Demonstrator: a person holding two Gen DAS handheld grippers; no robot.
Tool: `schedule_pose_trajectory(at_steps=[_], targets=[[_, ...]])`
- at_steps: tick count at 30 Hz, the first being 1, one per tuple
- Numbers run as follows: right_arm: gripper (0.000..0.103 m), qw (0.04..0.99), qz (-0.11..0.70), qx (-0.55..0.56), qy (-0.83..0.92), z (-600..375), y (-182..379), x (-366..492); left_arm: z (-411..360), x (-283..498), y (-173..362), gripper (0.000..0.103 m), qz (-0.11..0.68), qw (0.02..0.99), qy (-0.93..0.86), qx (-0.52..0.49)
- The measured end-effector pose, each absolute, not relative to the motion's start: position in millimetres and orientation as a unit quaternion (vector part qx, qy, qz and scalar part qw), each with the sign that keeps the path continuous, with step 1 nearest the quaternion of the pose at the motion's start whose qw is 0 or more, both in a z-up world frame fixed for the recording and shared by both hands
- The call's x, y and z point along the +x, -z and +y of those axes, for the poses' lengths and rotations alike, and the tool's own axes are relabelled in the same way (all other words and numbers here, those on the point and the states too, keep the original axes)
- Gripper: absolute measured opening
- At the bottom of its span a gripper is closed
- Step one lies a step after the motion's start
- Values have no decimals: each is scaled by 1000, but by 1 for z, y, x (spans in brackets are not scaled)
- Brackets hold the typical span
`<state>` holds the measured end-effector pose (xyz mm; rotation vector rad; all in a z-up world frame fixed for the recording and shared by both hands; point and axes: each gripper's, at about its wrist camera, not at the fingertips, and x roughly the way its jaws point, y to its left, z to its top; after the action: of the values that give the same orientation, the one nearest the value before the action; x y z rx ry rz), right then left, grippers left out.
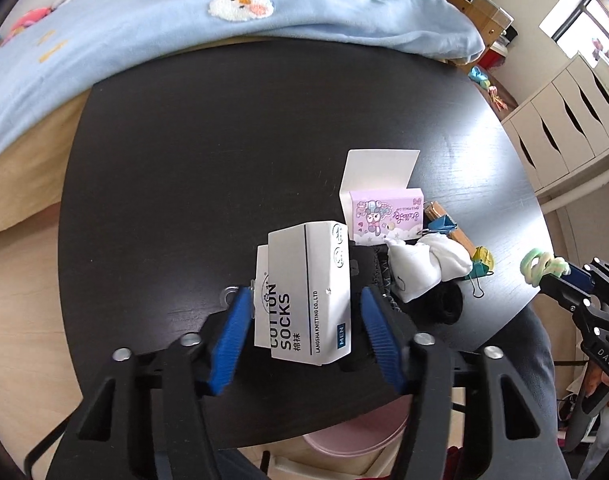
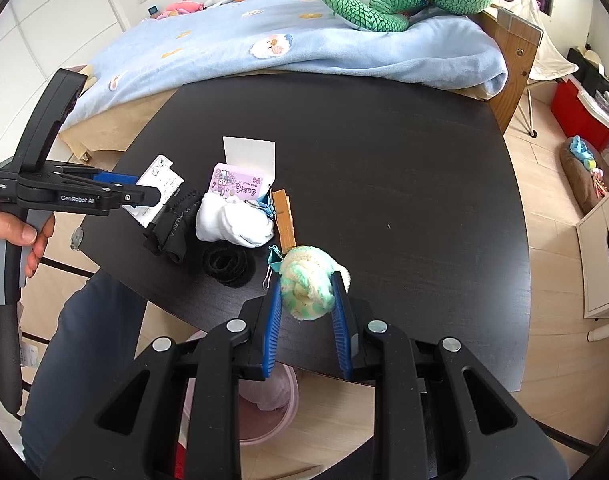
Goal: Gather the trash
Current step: 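Grasp the white COTTON SOCKS box with the left gripper while the right gripper holds the wrapper, then carry the wrapper over the wastebasket and open the right gripper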
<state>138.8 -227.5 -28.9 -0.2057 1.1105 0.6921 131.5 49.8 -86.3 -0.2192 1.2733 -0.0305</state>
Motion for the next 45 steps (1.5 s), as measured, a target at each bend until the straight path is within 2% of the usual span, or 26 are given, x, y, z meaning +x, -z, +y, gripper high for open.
schedule_pose_trajectory(at_steps=[1,4,7,18,32,45], targets=[[24,789,515,-96,-321,-227,29,139,52,132,87,41,593,798,13,-103],[24,789,515,-95,-322,-226,28,139,54,128,86,28,590,801,9,-101],[24,789,515,-95,-322,-226,28,139,56,125,83,24,581,808,0,-98],[24,793,507,-94,-324,-222,21,136,56,106,54,22,532,844,-22,-57],[24,810,470,-108,-333,-225,-7,106,19,44,3,22,459,889,5,2],[24,812,439,-116,-367,-226,-31,52,-17,-2,4,22,436,899,35,-4]])
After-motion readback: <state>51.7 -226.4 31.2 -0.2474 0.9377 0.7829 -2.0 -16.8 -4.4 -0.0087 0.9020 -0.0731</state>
